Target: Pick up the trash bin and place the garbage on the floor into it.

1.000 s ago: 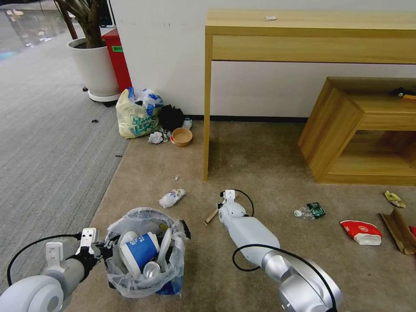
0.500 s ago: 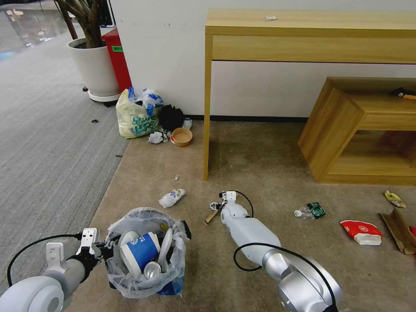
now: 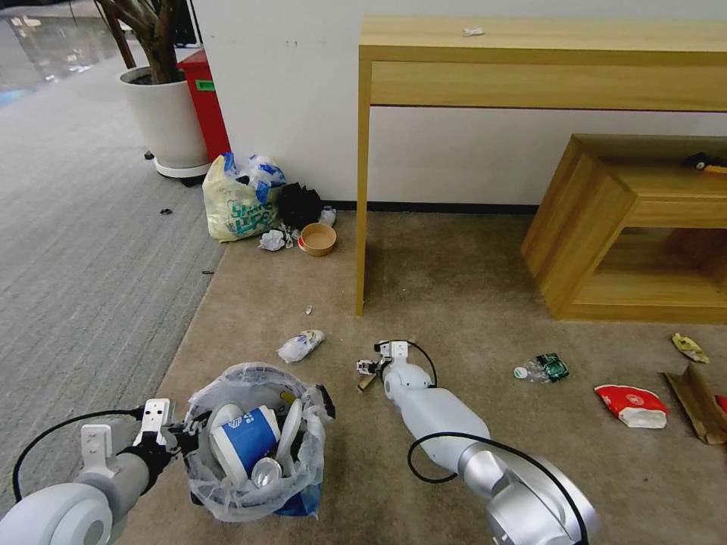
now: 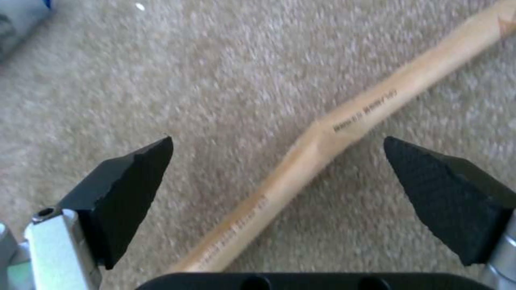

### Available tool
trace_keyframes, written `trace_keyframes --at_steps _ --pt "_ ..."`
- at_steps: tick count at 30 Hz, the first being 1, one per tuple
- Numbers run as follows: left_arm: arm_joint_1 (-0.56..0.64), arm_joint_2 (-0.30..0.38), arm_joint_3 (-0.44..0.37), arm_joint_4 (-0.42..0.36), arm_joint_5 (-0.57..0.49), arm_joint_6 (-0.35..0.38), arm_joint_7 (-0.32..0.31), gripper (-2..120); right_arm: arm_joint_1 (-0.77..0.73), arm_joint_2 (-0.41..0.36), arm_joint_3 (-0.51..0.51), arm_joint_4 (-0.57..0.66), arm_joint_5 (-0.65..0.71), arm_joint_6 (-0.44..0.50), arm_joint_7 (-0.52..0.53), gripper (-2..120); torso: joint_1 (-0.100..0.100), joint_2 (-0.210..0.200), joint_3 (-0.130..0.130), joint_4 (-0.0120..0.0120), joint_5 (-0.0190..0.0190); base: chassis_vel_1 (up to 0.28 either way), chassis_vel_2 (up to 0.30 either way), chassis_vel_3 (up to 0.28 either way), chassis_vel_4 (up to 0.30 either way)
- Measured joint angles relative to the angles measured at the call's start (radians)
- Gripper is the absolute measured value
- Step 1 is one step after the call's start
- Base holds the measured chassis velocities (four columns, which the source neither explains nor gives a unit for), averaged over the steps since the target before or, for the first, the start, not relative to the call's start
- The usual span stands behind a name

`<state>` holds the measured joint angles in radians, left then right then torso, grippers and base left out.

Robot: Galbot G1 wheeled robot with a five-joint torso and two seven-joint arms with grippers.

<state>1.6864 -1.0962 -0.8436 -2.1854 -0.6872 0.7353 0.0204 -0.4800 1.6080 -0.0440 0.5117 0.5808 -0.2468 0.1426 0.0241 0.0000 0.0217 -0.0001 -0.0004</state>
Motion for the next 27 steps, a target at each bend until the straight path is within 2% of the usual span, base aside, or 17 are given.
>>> trace_keyframes --at_steps 11,14,16,19,20,23,24,26,27 --pt "-0.007 -0.001 0.003 0.008 0.001 0.0 0.0 0 -0.001 0.0 0.002 -0.012 -0.002 0.001 -0.007 96 0.0 0.0 0.0 0.0 0.0 0.0 0.0 0.0 0.0" --pt "-0.006 -0.001 0.002 0.008 0.001 0.0 0.0 0 0.0 0.0 0.004 -0.018 -0.002 0.002 -0.007 86 0.0 0.0 0.0 0.0 0.0 0.0 0.0 0.0 0.0" --pt "-0.006 0.0 0.002 0.008 0.001 0.0 0.0 0 0.0 0.0 0.004 -0.019 -0.002 0.002 -0.007 85 0.0 0.0 0.0 0.0 0.0 0.0 0.0 0.0 0.0" --pt "-0.006 0.0 0.001 0.008 0.001 0.0 0.0 0 -0.001 0.0 0.005 -0.019 -0.005 0.006 -0.005 69 0.0 0.0 0.0 0.0 0.0 0.0 0.0 0.0 0.0" --pt "-0.006 0.0 0.001 0.008 0.001 0.0 0.0 0 -0.001 0.0 0.005 -0.019 -0.005 0.006 -0.005 69 0.0 0.0 0.0 0.0 0.0 0.0 0.0 0.0 0.0" --pt "-0.007 -0.003 0.002 0.008 0.002 0.0 0.0 0 -0.002 0.0 0.005 -0.019 -0.008 0.008 -0.003 56 0.0 0.0 0.0 0.0 0.0 0.0 0.0 0.0 0.0" --pt "-0.007 -0.003 0.002 0.008 0.002 0.0 0.0 0 -0.002 0.0 0.005 -0.019 -0.008 0.008 -0.003 56 0.0 0.0 0.0 0.0 0.0 0.0 0.0 0.0 0.0" --pt "-0.006 -0.004 0.003 0.007 0.002 0.0 0.0 0 -0.002 0.0 0.005 -0.019 -0.011 0.009 0.0 44 0.0 0.0 0.0 0.0 0.0 0.0 0.0 0.0 0.0" --pt "-0.006 -0.004 0.003 0.007 0.002 0.0 0.0 0 -0.002 0.0 0.005 -0.019 -0.011 0.009 0.0 44 0.0 0.0 0.0 0.0 0.0 0.0 0.0 0.0 0.0"
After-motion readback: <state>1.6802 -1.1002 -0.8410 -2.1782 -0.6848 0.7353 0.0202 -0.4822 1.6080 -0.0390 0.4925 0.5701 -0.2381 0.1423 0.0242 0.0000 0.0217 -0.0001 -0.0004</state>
